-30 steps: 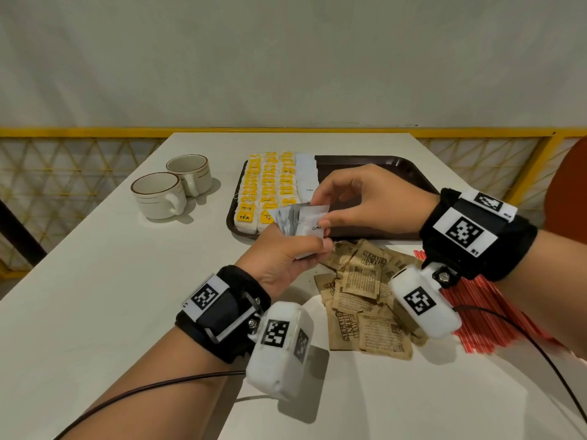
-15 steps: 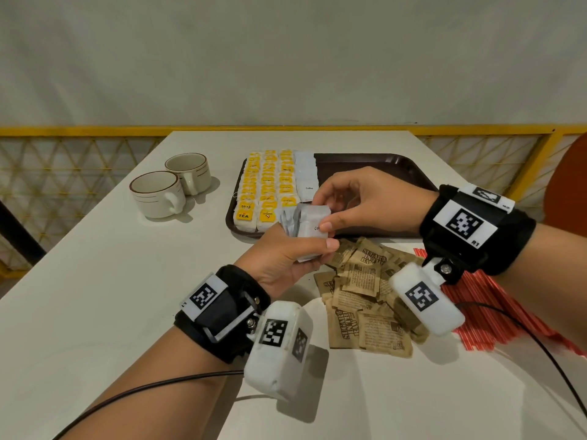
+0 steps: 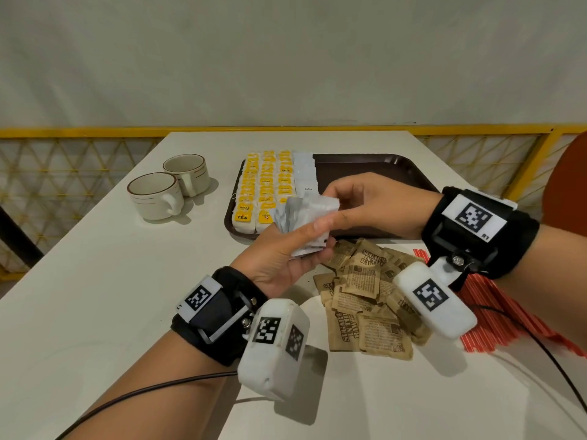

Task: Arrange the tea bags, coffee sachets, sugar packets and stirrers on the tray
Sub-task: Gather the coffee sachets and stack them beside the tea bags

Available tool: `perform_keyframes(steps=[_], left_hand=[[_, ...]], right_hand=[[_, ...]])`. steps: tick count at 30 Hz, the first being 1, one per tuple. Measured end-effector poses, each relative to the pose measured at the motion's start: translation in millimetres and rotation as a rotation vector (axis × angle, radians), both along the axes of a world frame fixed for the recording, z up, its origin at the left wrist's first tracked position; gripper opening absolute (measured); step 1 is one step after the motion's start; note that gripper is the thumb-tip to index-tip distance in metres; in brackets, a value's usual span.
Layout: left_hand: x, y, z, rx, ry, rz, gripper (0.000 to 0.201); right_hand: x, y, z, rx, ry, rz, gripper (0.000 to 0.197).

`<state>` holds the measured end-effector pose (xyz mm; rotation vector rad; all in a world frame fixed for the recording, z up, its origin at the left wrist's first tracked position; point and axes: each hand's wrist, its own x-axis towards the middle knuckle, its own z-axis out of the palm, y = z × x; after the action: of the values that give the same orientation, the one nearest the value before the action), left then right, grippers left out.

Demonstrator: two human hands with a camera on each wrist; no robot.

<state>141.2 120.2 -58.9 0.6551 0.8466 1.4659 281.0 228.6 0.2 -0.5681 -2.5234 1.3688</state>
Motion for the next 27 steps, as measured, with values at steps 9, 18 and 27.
perform_keyframes(steps=[9,18,27], left_hand=[[-11.4,5.2,3.7,-0.118,-0.138,0.156,0.029],[-24.4,4.1,9.5,-0.116,-0.267,0.269,0.013],[-20.9,5.1,10.6,-0.16,-0.285,0.289,0.026]], right_hand=[[-14.8,58.9,14.6,-0.451,0.247,-0.307,0.018],[-62.9,109.0,-37.0,-0.238,-0.247,-0.477,0.023],[-87.0,114.3,-40.9,-0.112,-0.271,-0.523,0.029]])
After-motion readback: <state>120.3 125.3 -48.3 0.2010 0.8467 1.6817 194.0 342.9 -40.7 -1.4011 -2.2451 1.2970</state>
